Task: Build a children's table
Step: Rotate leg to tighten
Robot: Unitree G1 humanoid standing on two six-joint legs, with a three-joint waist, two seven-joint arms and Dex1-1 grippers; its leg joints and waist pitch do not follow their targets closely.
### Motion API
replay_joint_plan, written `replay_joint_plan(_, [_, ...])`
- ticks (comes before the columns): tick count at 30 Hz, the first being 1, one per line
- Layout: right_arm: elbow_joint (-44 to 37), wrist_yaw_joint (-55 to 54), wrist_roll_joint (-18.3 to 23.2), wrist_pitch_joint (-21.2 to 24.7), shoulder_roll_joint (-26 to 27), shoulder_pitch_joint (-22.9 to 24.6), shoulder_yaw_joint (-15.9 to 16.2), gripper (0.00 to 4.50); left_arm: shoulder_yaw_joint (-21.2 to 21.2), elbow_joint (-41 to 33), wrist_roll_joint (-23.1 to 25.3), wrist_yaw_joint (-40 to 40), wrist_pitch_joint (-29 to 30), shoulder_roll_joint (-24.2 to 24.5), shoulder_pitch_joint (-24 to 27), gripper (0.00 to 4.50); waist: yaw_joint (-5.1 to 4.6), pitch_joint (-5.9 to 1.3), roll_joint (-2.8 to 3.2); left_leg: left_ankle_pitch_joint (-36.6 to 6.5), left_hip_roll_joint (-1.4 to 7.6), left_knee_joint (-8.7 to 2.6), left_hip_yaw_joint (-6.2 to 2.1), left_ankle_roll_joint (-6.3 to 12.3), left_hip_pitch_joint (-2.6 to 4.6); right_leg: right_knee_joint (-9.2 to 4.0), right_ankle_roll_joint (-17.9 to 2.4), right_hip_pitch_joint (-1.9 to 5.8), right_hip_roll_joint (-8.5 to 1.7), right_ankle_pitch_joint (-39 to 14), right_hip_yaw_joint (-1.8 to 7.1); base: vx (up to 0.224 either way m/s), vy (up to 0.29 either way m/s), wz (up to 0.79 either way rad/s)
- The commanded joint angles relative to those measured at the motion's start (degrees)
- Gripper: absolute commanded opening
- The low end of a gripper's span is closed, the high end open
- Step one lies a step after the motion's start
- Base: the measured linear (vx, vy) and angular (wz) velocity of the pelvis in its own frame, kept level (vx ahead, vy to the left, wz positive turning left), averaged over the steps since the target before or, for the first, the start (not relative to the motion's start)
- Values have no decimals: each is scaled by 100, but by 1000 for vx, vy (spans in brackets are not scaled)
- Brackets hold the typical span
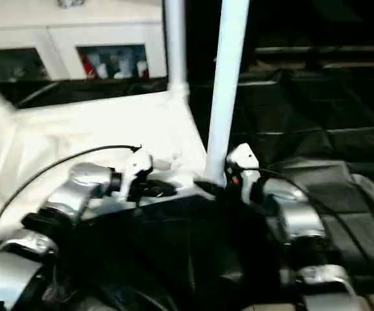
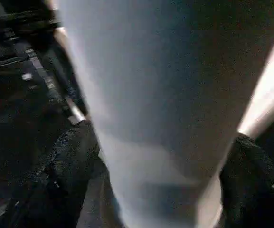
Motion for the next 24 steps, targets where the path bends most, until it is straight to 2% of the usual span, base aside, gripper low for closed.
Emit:
replay_joint_plan(1, [-76,268,44,91,17,54,182,363,-78,-104,-26,-166,47,49,103,0,33,-388,-109,-794,398,-308,-171,849,110,-312,-1668,280,-437,-335,236,0,0,0])
replay_joint_plan(3, [-73,310,55,118,8,42,183,349,-73,-127,-34,-205,48,101,124,0,30,-364,-103,-1181,415,-355,-183,572,132,-358,-1579,269,-437,-932,249,0,0,0])
replay_joint_plan(6, [-85,362,78,166,28,37,185,327,-69,-146,-55,-230,49,155,142,0,27,-361,-90,-1317,419,-382,-191,376,152,-379,-1487,261,-438,-1173,264,0,0,0])
replay_joint_plan(10, [-168,356,92,195,85,162,229,297,-63,-162,-31,-137,76,92,161,0,31,-378,-90,-1226,408,-368,-189,347,142,-360,-1491,271,-445,-958,270,0,0,0])
replay_joint_plan(11, [-169,354,92,195,86,165,230,288,-64,-162,-30,-135,75,90,161,0,34,-381,-94,-1182,407,-362,-187,364,141,-353,-1497,272,-445,-889,270,0,0,0])
replay_joint_plan(12, [-216,277,76,210,118,242,241,276,-40,-144,-28,-28,100,37,150,0,39,-399,-57,-1032,400,-340,-187,425,132,-323,-1539,281,-441,-608,266,0,0,0])
replay_joint_plan(14, [-235,95,16,252,162,314,245,267,18,-103,-37,172,141,-47,117,0,42,-406,-61,-951,390,-326,-185,493,124,-314,-1565,287,-436,-445,258,0,0,0])
replay_joint_plan(16, [-224,-55,-39,272,194,341,240,265,51,-57,-35,310,153,-100,85,0,43,-399,-66,-1025,389,-328,-182,489,131,-331,-1574,280,-435,-557,254,0,0,0])
replay_joint_plan(17, [-201,-236,-99,252,243,360,226,264,81,7,-21,466,151,-154,45,0,42,-388,-27,-1092,391,-336,-187,460,132,-343,-1562,275,-438,-665,255,0,0,0])
replay_joint_plan(18, [-97,-653,-208,210,352,351,161,263,122,97,1,698,156,-243,-17,0,28,-362,-44,-1314,393,-363,-187,363,152,-390,-1511,261,-431,-992,254,0,0,0])
replay_joint_plan(20, [133,-1490,-388,184,576,302,16,263,197,255,49,1150,137,-403,-128,0,0,-334,-40,-1747,380,-404,-211,97,197,-473,-1322,255,-455,-1796,261,0,0,0])
replay_joint_plan(21, [302,-2041,-465,230,731,257,-96,263,244,354,81,1466,125,-517,-204,0,-36,-316,-41,-1873,375,-425,-225,-19,211,-500,-1233,224,-461,-2058,273,0,0,0])
replay_joint_plan(22, [474,-2657,-483,301,965,225,-249,263,299,483,124,1890,132,-684,-317,0,-55,-310,-40,-1959,365,-432,-231,-71,224,-520,-1181,216,-455,-2211,271,0,0,0])
replay_joint_plan(23, [474,-2657,-483,301,965,225,-249,263,299,483,124,1890,132,-684,-317,0,-66,-310,-25,-2020,364,-436,-244,-131,237,-528,-1137,209,-463,-2320,272,0,0,0])
replay_joint_plan(24, [583,-3148,-488,356,1147,201,-370,263,326,552,144,2144,155,-805,-389,0,-86,-306,-39,-2130,359,-450,-258,-160,240,-570,-1025,213,-465,-2491,268,0,0,0])
